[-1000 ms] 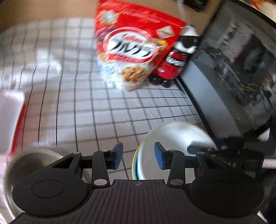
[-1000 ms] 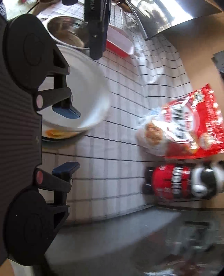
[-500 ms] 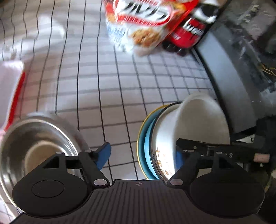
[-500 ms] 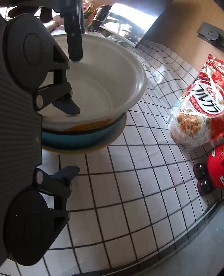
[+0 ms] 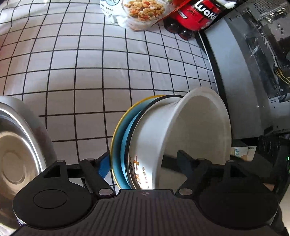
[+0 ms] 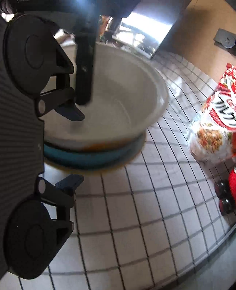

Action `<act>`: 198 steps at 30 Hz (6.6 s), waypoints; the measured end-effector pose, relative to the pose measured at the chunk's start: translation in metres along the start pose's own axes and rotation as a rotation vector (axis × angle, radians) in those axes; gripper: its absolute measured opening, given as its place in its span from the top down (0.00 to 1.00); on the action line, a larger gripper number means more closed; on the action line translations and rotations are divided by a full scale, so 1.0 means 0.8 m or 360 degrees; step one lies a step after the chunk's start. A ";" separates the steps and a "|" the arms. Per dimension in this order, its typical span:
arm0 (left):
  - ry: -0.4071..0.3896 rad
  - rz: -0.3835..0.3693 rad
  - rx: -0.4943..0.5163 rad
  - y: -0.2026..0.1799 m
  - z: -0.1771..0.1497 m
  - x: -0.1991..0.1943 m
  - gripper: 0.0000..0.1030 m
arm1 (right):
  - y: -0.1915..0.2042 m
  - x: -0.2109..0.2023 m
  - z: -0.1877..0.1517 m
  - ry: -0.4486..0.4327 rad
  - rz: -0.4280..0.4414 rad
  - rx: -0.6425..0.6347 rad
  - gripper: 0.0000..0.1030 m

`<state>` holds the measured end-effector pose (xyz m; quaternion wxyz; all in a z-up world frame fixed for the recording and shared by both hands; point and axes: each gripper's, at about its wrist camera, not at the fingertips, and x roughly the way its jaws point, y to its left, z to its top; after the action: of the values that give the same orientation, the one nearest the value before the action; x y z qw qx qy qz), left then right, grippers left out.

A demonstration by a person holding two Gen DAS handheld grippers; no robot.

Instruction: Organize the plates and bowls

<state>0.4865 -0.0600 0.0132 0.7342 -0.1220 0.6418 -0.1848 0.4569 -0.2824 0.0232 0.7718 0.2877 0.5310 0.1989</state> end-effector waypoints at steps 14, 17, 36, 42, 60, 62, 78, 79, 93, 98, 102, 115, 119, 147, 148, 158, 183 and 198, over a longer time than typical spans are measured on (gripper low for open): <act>-0.0046 0.0090 0.0126 0.008 -0.016 -0.020 0.30 | 0.031 -0.001 -0.016 -0.0050 -0.0109 -0.0077 0.37; -0.0130 0.0152 0.0228 -0.003 -0.020 -0.032 0.33 | 0.019 -0.007 -0.003 -0.0089 -0.0128 0.0004 0.38; -0.0194 0.0464 0.0452 -0.021 -0.020 -0.032 0.72 | 0.015 0.008 -0.002 0.0026 -0.0047 -0.0003 0.50; -0.0162 0.0485 0.0472 -0.024 -0.018 -0.030 0.73 | 0.016 0.008 -0.003 0.0021 -0.0050 -0.0005 0.50; 0.0063 0.0235 0.0149 0.011 0.015 -0.037 0.61 | 0.017 0.011 0.015 0.0032 -0.0149 0.0016 0.41; 0.0066 0.0222 0.0179 0.010 0.011 -0.038 0.61 | 0.011 0.013 0.015 0.0060 -0.0094 0.0042 0.38; 0.0100 0.0144 0.0105 0.011 -0.006 -0.025 0.40 | 0.016 0.009 0.002 -0.0030 -0.0178 -0.0011 0.37; 0.0097 0.0165 0.0132 0.007 -0.007 -0.024 0.40 | 0.017 0.008 0.001 -0.0031 -0.0180 -0.0016 0.37; 0.0056 0.0137 0.0038 0.015 -0.004 -0.018 0.36 | 0.026 0.007 -0.001 -0.0057 -0.0212 -0.0093 0.38; 0.0058 0.0168 0.0062 0.011 -0.005 -0.018 0.39 | 0.035 0.007 0.001 -0.0035 -0.0214 -0.0138 0.49; 0.0059 0.0173 0.0066 0.013 -0.005 -0.019 0.43 | 0.032 0.007 0.002 -0.0029 -0.0202 -0.0131 0.50; 0.0107 0.0342 0.0112 0.008 -0.005 -0.018 0.69 | 0.032 0.008 0.001 -0.0030 -0.0201 -0.0136 0.50; 0.0104 0.0416 0.0169 -0.002 -0.006 -0.018 0.70 | 0.032 0.007 0.000 -0.0032 -0.0194 -0.0153 0.50; -0.0012 0.0319 0.0284 -0.005 -0.010 -0.014 0.39 | 0.033 0.014 0.004 0.0046 -0.0192 -0.0135 0.46; -0.0011 0.0321 0.0285 -0.006 -0.011 -0.014 0.39 | 0.033 0.014 0.004 0.0045 -0.0191 -0.0137 0.46; 0.0025 0.0382 0.0328 -0.012 -0.012 -0.011 0.42 | 0.031 0.012 0.002 0.0037 -0.0166 -0.0164 0.46; 0.0251 0.0413 0.0171 -0.006 0.004 -0.005 0.40 | 0.017 0.012 0.009 0.0141 -0.0050 -0.0039 0.44; 0.0297 0.0348 0.0057 0.008 0.002 -0.015 0.40 | 0.027 0.017 0.005 0.0260 -0.0130 0.0175 0.44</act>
<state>0.4873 -0.0495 0.0214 0.6892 -0.0204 0.7133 -0.1257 0.4657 -0.2583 0.0289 0.7165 0.2905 0.6136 0.1604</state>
